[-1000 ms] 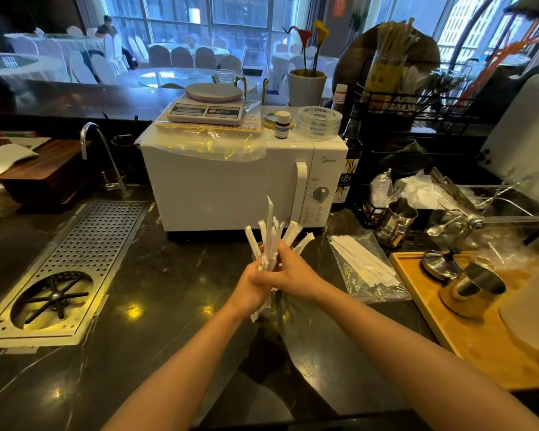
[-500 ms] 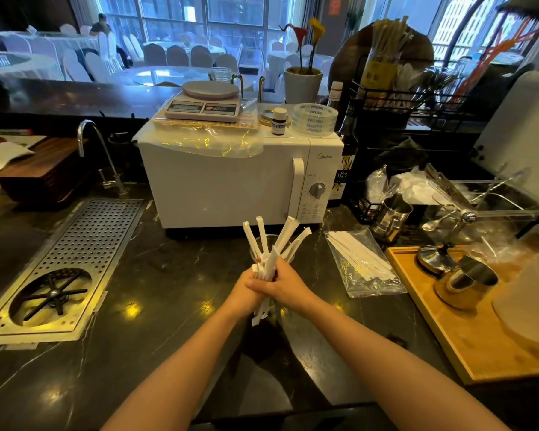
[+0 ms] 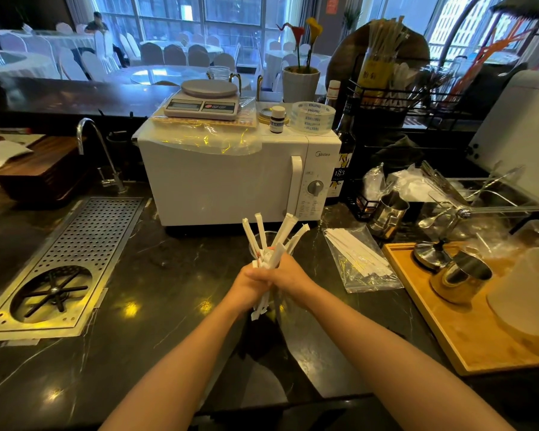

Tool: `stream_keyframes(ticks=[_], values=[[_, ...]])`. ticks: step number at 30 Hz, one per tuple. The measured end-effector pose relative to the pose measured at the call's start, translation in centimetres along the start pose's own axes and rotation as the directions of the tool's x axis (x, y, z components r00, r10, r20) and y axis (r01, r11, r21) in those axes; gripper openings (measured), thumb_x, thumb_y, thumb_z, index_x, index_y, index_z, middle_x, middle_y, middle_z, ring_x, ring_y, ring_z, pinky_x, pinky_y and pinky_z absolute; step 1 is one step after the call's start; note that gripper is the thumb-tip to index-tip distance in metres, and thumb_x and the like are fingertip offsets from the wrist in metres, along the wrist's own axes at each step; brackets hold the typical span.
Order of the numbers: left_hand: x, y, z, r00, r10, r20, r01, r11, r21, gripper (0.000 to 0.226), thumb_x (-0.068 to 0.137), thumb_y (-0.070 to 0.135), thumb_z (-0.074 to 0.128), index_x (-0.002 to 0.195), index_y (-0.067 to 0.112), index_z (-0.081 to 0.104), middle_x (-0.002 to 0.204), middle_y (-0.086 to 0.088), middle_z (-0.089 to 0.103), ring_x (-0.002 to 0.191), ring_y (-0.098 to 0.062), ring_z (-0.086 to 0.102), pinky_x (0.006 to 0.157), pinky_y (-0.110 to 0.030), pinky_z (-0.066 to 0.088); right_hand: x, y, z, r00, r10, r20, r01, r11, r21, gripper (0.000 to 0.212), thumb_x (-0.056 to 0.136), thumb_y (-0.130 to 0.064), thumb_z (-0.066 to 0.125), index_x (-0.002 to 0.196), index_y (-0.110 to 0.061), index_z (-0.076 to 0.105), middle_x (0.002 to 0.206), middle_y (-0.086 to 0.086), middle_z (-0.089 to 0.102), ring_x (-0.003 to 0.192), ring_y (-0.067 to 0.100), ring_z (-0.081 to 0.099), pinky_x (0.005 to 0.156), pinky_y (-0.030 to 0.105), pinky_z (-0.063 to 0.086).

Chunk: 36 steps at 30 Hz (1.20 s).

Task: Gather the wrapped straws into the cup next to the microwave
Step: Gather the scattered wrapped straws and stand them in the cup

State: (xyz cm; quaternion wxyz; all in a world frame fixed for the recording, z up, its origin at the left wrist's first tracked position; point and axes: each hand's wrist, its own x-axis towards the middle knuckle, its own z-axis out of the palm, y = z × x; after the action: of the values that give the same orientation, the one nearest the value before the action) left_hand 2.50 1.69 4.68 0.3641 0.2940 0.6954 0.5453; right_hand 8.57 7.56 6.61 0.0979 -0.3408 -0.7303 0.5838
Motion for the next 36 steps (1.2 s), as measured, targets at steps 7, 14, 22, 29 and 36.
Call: stream_keyframes(ticks=[7, 14, 22, 29, 36], values=[[-0.4, 0.9, -0.2, 0.994, 0.077, 0.082, -0.085, 0.991, 0.101, 0.031, 0.093, 0.008, 0.047, 0.124, 0.007, 0.048, 0.102, -0.001, 0.052, 0.1, -0.014, 0.051, 0.086, -0.029, 0.045, -0.2, -1.2, -0.2, 0.999, 0.015, -0.03, -0.015, 1.0, 0.006, 0.051, 0.082, -0.029, 0.066, 0.126, -0.013, 0.045, 0.128, 0.016, 0.052, 0.121, 0.03, 0.052, 0.103, 0.046, 0.046], [-0.2, 0.8, -0.7, 0.998, -0.001, 0.07, -0.005, 0.997, 0.081, 0.025, 0.084, -0.004, 0.055, 0.109, 0.001, 0.057, 0.079, 0.002, 0.058, 0.081, -0.014, 0.058, 0.071, -0.023, 0.05, -0.2, -2.6, -0.2, 0.99, -0.068, -0.122, 0.095, 0.969, 0.228, 0.017, 0.093, -0.03, 0.049, 0.1, -0.015, 0.05, 0.111, 0.013, 0.057, 0.11, 0.026, 0.053, 0.098, 0.037, 0.043], [-0.2, 0.7, -0.3, 0.999, -0.024, 0.041, 0.022, 0.998, 0.058, 0.027, 0.088, 0.002, 0.054, 0.114, -0.005, 0.054, 0.094, -0.009, 0.056, 0.087, -0.017, 0.054, 0.08, -0.026, 0.045, -0.4, -3.6, -0.9, 0.877, -0.415, -0.242, 0.396, 0.91, -0.122, 0.031, 0.098, -0.018, 0.038, 0.112, 0.001, 0.058, 0.109, 0.023, 0.065, 0.103, 0.029, 0.062, 0.075, 0.017, 0.05], [-0.2, 0.5, -0.1, 0.998, 0.031, 0.056, -0.035, 0.997, 0.065, 0.028, 0.089, -0.001, 0.05, 0.116, -0.008, 0.052, 0.1, -0.014, 0.057, 0.101, -0.026, 0.055, 0.059, -0.003, 0.048, 0.0, -2.2, -0.9, 0.927, -0.374, -0.032, 0.325, 0.843, -0.429, 0.039, 0.1, -0.023, 0.033, 0.129, -0.006, 0.053, 0.129, 0.017, 0.057, 0.12, 0.027, 0.052, 0.101, 0.034, 0.039], [0.2, 0.0, 0.2, 0.999, -0.002, 0.05, -0.007, 0.983, 0.184, 0.037, 0.093, -0.007, 0.036, 0.129, -0.016, 0.035, 0.135, -0.036, 0.042, 0.127, -0.044, 0.041, 0.104, -0.042, 0.038, 0.1, -1.3, -0.2, 0.966, -0.251, 0.067, 0.243, 0.781, -0.576, 0.04, 0.1, -0.027, 0.033, 0.137, -0.015, 0.04, 0.136, 0.013, 0.048, 0.126, 0.027, 0.046, 0.104, 0.039, 0.039]])
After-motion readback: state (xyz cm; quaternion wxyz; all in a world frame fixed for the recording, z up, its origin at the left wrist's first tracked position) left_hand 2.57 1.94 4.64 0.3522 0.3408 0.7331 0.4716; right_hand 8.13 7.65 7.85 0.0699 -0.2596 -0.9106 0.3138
